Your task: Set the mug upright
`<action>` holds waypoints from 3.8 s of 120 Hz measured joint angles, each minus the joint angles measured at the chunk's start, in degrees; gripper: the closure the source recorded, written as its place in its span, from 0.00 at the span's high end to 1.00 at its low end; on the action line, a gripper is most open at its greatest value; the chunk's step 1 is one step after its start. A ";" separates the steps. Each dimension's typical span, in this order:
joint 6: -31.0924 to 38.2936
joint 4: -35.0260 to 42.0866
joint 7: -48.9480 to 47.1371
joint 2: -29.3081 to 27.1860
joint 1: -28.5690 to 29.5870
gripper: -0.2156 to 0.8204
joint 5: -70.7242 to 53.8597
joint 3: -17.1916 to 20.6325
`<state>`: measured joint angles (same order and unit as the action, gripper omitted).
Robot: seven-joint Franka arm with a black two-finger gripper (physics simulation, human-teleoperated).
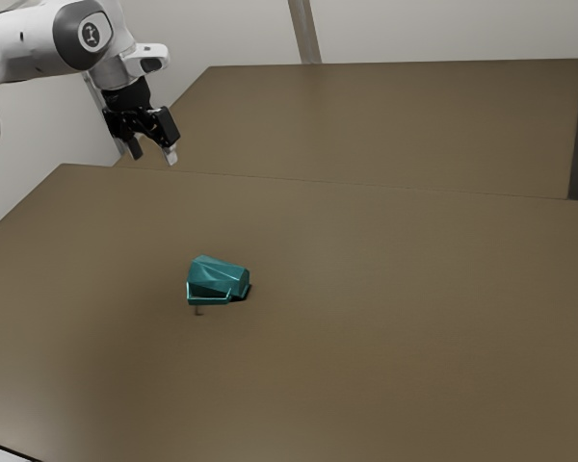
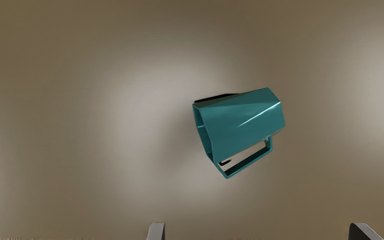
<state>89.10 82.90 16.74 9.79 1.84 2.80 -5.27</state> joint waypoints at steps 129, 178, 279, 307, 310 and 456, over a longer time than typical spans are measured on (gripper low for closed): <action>8.58 22.03 9.75 -1.05 4.35 0.79 27.58 -7.61; 14.35 25.15 17.86 6.16 5.92 0.79 35.74 -8.00; 9.47 27.91 29.29 11.22 7.47 0.58 50.54 -7.56; 8.60 28.15 31.03 11.28 7.55 0.18 51.79 -7.56; 8.56 28.11 31.18 11.21 7.55 0.16 51.86 -7.56; 22.33 27.46 12.54 -1.70 1.06 0.05 3.87 2.64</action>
<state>111.43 110.37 29.28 8.09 2.90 6.67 -2.63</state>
